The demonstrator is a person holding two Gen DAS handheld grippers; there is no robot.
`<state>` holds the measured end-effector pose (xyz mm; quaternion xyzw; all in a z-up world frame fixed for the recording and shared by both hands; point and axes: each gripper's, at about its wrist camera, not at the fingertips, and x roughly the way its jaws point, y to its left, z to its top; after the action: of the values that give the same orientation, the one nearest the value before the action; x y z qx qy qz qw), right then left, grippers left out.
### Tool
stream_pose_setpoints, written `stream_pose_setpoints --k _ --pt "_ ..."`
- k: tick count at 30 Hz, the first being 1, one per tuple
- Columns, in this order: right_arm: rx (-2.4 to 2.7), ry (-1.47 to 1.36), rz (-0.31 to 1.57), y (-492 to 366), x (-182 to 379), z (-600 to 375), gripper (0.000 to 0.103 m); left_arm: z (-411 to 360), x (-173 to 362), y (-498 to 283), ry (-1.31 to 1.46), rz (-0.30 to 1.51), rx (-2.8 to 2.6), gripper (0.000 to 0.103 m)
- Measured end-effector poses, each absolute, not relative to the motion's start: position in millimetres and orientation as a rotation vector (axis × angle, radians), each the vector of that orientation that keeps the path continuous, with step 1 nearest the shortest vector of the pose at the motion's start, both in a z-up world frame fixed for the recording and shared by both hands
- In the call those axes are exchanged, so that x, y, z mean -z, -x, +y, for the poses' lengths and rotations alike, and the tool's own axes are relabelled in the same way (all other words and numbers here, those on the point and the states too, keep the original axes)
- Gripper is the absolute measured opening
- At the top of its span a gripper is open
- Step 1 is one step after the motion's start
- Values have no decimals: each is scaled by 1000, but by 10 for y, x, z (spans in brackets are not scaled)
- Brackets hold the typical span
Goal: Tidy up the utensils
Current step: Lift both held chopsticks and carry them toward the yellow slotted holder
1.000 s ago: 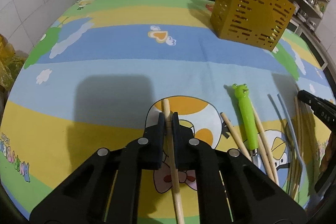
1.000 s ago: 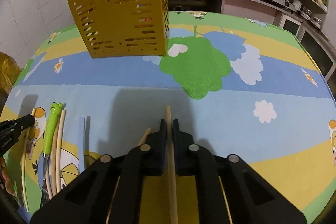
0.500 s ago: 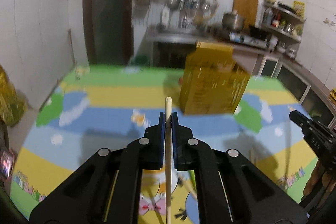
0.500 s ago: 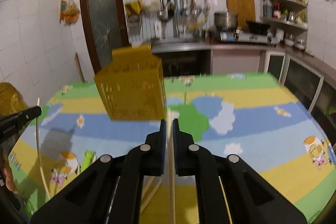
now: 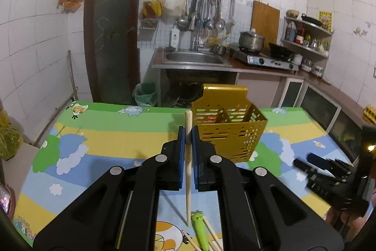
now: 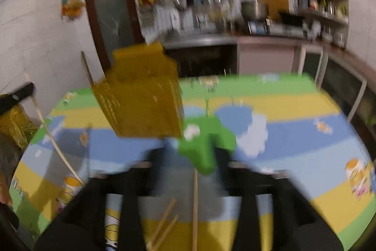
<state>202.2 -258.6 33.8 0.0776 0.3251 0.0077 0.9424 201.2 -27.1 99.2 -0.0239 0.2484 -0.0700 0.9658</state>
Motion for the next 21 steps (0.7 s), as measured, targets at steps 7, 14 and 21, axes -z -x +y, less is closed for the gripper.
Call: stream_pose_setpoints --k 7,14,21 --pt "12 -90 834 -2313 278 -2561 45 -164 -951 -2210 70 530 126 5" --pt "-5 -11 925 -2460 523 -2384 6 -146 -916 -2333 56 540 123 5" --pt "-26 -55 860 -2355 298 -2394 5 -161 -905 -2344 45 533 121 5"
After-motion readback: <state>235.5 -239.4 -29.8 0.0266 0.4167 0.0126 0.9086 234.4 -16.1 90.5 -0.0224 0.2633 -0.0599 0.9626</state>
